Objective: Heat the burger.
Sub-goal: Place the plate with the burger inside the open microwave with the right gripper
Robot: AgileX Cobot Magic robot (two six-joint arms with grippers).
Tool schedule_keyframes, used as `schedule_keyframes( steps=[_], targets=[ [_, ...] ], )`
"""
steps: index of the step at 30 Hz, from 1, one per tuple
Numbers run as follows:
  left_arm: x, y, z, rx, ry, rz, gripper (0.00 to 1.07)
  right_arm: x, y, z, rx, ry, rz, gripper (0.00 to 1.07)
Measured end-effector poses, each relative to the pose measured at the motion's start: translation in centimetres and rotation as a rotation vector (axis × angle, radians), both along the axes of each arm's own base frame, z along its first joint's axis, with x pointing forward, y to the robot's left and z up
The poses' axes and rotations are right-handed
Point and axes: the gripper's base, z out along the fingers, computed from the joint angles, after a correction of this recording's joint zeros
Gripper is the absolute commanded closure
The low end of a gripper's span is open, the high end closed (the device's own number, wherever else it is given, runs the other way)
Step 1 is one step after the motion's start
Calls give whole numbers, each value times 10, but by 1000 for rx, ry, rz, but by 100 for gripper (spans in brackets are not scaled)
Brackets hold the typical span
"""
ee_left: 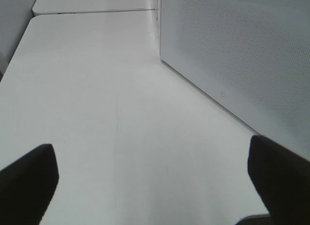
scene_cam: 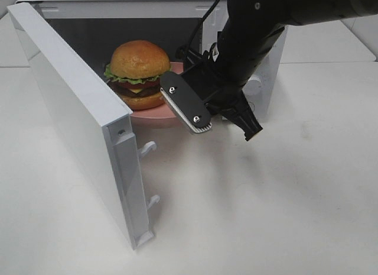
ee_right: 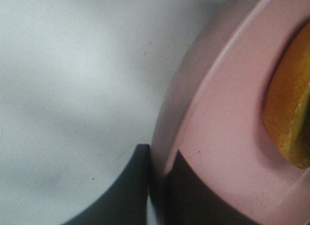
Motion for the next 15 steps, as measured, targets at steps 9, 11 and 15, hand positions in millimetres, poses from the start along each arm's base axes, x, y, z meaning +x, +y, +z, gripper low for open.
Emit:
schedule_keyframes(
  steps=[9,11,15],
  targets=[
    [0,0,0,0,0,0,7,17,18,-3,24,-21,-30,107],
    [0,0,0,0,0,0,7,21,21,-2,35,-23,-44,107],
    [0,0,0,0,0,0,7,26,24,-3,43,-27,-57,107]
  ],
)
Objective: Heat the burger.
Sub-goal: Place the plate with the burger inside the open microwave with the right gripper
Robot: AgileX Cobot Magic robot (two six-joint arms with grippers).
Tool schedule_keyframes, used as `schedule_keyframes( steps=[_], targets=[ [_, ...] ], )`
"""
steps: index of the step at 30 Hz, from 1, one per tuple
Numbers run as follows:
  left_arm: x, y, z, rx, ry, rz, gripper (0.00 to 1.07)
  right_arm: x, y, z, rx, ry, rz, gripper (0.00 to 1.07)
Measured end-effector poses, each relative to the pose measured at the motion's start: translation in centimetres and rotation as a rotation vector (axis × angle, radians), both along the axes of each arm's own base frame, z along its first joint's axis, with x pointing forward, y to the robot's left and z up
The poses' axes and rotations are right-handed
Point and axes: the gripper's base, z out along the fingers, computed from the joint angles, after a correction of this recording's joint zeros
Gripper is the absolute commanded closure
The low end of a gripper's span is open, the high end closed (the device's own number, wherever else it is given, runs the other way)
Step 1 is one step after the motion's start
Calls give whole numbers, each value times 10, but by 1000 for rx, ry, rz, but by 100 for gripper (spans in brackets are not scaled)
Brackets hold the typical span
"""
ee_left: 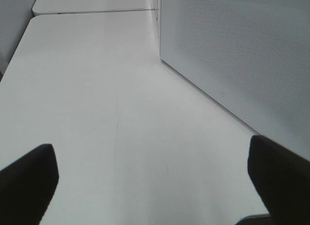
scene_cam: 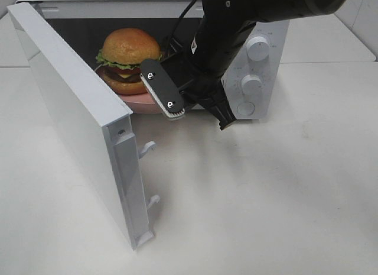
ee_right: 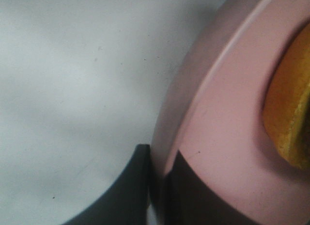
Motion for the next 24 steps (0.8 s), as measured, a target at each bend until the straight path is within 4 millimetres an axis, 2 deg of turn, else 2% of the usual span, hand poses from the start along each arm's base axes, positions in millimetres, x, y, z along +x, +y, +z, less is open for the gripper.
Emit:
schedule_keyframes(
  steps=[24],
  targets=[
    [0,0,0,0,0,0,7,39,23,-8,6,-34,-72,107]
  ],
)
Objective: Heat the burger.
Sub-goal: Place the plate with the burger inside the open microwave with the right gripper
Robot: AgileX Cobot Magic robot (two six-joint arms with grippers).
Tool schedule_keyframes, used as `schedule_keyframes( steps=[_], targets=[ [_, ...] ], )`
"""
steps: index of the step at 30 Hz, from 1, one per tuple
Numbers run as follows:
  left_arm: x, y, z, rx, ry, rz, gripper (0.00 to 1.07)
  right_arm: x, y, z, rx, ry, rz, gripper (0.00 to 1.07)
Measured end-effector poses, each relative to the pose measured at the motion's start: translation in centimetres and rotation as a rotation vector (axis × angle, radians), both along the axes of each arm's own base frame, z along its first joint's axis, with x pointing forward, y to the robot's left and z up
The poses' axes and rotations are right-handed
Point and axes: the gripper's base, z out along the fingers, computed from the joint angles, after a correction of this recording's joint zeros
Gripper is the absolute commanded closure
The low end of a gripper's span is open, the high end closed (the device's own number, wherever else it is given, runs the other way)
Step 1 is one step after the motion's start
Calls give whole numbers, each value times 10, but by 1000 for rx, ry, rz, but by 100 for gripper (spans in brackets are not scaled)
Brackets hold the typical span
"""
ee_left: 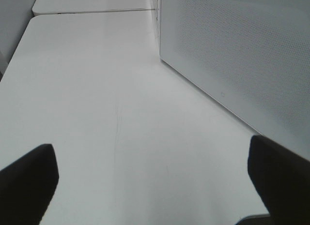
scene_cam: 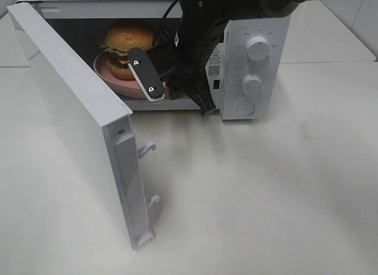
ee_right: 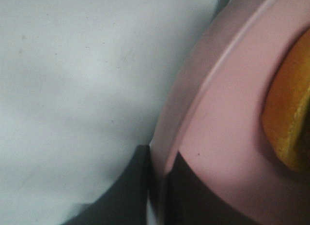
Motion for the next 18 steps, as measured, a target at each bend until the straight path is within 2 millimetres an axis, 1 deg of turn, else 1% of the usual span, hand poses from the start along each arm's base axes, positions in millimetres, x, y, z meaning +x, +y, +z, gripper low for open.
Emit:
schedule_keyframes(
  steps=[2,10,12,16,18],
  targets=[
    [0,0,0,0,0,0,7,8,5,-1,14,-11,-20,107],
    [0,0,0,0,0,0,7,16,11,-7,20,-13,-27,106],
    [0,0,0,0,0,0,7,20,15,-13,9,-8,-28,106],
    [0,0,0,0,0,0,7,24,19,-17,8,-7,-30,106],
    [0,0,0,0,0,0,7,26,24,-21,10,-9,-26,106]
  ],
)
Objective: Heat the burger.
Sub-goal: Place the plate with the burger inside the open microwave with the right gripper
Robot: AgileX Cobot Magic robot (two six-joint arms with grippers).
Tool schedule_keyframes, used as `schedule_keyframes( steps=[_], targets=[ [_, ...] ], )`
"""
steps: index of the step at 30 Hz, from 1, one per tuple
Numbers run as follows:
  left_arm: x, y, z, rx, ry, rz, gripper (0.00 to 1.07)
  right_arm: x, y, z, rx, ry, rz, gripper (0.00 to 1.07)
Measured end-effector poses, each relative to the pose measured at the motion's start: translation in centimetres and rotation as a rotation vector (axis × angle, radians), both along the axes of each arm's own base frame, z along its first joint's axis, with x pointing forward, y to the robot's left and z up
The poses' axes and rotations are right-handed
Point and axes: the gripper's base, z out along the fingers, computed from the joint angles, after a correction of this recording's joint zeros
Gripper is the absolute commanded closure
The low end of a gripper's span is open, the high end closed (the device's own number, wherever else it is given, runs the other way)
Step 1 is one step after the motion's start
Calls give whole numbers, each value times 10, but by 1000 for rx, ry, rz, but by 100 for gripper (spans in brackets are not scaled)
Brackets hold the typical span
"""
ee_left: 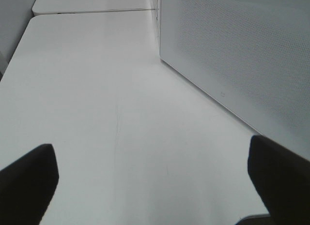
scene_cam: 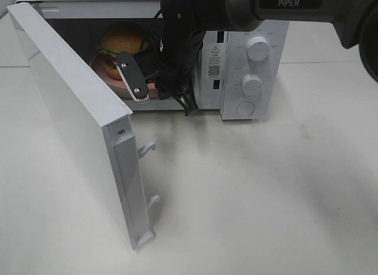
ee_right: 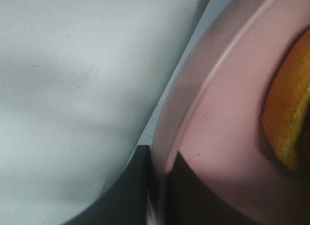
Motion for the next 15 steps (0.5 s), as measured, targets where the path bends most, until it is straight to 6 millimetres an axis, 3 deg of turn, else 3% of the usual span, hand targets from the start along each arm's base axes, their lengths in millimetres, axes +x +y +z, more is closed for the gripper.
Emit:
schedule_keyframes(
  steps=[5,15],
  targets=[
    [0,0,0,0,0,0,7,2,4,-1,8,-6,-1,102],
    [0,0,0,0,0,0,7,11,7,5,96,-76,-107,69]
  ],
)
